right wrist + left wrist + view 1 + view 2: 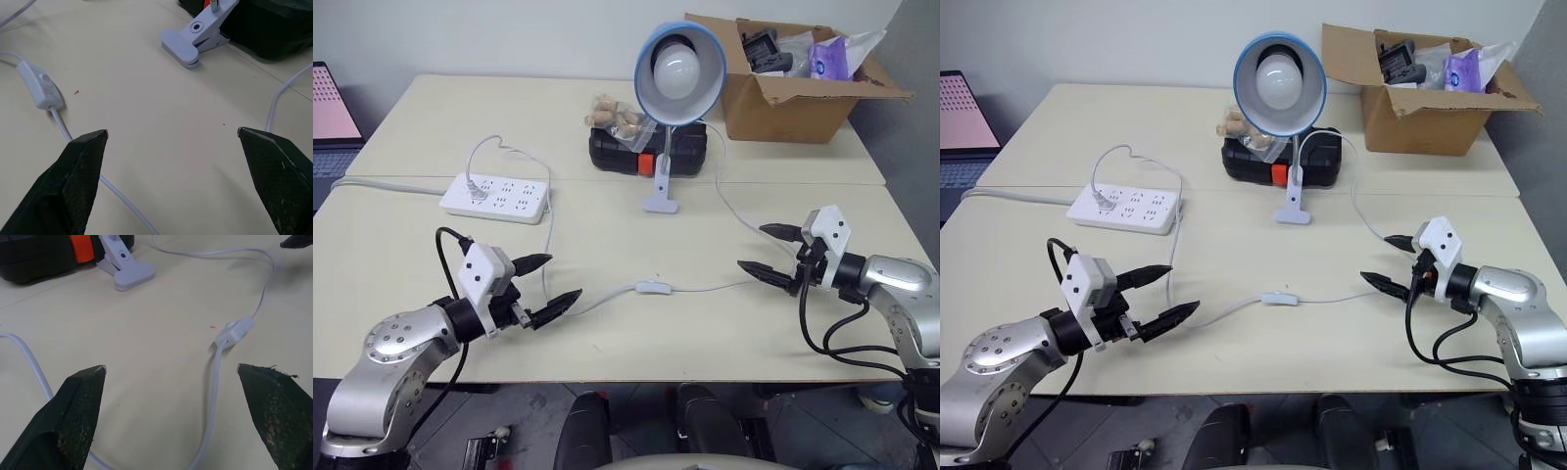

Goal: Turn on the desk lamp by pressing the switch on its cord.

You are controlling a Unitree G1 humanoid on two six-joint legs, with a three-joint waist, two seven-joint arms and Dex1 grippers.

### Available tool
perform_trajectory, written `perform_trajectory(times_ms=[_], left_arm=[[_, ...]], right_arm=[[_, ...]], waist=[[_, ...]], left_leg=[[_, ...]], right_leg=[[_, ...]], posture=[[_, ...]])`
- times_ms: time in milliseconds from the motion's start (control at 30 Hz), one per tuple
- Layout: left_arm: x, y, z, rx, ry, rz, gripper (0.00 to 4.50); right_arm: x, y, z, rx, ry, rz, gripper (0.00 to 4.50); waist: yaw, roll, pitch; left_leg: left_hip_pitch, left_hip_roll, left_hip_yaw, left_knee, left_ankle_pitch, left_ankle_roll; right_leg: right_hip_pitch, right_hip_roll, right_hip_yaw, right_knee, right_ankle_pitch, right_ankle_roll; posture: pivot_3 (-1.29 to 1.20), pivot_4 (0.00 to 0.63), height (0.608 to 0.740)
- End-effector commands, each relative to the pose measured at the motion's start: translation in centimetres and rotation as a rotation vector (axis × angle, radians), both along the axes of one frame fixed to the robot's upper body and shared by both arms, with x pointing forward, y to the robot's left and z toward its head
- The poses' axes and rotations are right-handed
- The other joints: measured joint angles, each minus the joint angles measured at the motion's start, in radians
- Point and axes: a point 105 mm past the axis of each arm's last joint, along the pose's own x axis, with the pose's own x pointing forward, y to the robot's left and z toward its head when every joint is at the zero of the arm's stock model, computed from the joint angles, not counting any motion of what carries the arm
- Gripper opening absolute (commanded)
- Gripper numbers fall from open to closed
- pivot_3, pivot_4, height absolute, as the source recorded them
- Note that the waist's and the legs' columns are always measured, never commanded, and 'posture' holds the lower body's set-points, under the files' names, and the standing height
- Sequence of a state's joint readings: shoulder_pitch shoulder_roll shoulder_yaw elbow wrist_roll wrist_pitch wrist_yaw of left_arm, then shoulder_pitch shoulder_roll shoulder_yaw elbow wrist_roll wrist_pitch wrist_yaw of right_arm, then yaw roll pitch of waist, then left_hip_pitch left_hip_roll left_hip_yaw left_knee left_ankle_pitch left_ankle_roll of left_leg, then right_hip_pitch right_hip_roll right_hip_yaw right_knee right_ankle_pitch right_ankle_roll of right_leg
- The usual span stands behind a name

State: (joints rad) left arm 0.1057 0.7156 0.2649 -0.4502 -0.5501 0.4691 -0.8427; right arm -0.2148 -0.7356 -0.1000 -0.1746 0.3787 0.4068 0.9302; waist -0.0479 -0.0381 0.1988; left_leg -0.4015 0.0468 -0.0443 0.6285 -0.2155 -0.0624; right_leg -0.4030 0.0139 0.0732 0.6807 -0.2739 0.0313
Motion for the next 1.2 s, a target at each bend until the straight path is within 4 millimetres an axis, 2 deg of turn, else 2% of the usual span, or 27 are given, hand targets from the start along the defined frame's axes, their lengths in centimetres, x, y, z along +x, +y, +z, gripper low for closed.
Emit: perform_trajectory(times_ms=[33, 233, 333, 500, 667, 833, 967, 1200], left_arm=[[0.2, -0.6, 0.5, -0.012, -0.013, -0.050, 4.50], [1.4, -3.0, -0.9, -0.053, 0.063, -0.115, 4.50], [1.9, -4.9, -1.5, -0.148, 0.169, -0.172, 4.50], [4.1, -7.3, -1.7, -0.301, 0.328, -0.196, 4.50], [5.2, -9.3, -2.3, -0.373, 0.516, -0.237, 4.50], [5.2, -9.9, -2.7, -0.384, 0.642, -0.263, 4.50], [4.3, -9.9, -3.0, -0.347, 0.722, -0.304, 4.50], [4.3, -10.4, -3.3, -0.338, 0.754, -0.328, 4.50]], right_arm=[[-1.1, 0.4, 1.7, 0.007, -0.039, 0.041, 4.47], [-2.9, 1.4, 1.7, -0.066, -0.044, 0.082, 4.47], [-3.4, 2.1, 2.1, -0.105, -0.054, 0.078, 4.47], [-3.9, 3.2, 2.8, -0.141, -0.047, 0.071, 4.47], [-4.5, 4.2, 3.2, -0.161, -0.053, 0.104, 4.47], [-4.9, 4.2, 3.2, -0.180, -0.058, 0.108, 4.47], [-5.2, 4.1, 3.1, -0.188, -0.055, 0.105, 4.47], [-5.4, 4.1, 3.1, -0.192, -0.057, 0.103, 4.47]], waist=[[0.000, 0.000, 0.000], [0.007, 0.000, 0.000], [0.010, 0.000, 0.000], [0.014, 0.000, 0.000], [0.014, 0.000, 0.000], [0.014, 0.000, 0.000], [0.014, 0.000, 0.000], [0.015, 0.000, 0.000]], left_leg=[[0.000, 0.000, 0.000, 0.000, 0.000, 0.000], [-0.001, 0.000, 0.000, 0.000, 0.000, 0.000], [0.000, 0.000, 0.000, 0.001, 0.000, 0.000], [-0.001, 0.000, -0.001, 0.001, 0.000, 0.000], [-0.001, 0.000, -0.002, 0.001, 0.000, 0.000], [-0.002, -0.001, -0.002, 0.001, 0.000, 0.000], [-0.002, -0.001, -0.003, 0.001, 0.000, 0.000], [-0.002, -0.001, -0.003, 0.001, 0.000, 0.000]], right_leg=[[0.000, 0.000, 0.000, 0.000, 0.000, 0.000], [0.000, 0.000, 0.000, 0.000, 0.000, 0.001], [0.000, 0.000, 0.000, 0.000, 0.001, 0.002], [0.000, 0.001, 0.000, 0.000, 0.002, 0.003], [0.000, 0.001, 0.000, 0.000, 0.002, 0.003], [0.000, 0.001, -0.001, -0.001, 0.002, 0.003], [0.000, 0.001, -0.001, 0.000, 0.002, 0.003], [0.000, 0.001, -0.001, 0.000, 0.002, 0.003]], posture=[[0.00, 0.150, 0.740], [0.00, 0.150, 0.740], [0.00, 0.150, 0.740], [0.00, 0.150, 0.740], [0.00, 0.150, 0.740], [0.00, 0.150, 0.740], [0.00, 0.150, 0.740], [0.00, 0.150, 0.740]])
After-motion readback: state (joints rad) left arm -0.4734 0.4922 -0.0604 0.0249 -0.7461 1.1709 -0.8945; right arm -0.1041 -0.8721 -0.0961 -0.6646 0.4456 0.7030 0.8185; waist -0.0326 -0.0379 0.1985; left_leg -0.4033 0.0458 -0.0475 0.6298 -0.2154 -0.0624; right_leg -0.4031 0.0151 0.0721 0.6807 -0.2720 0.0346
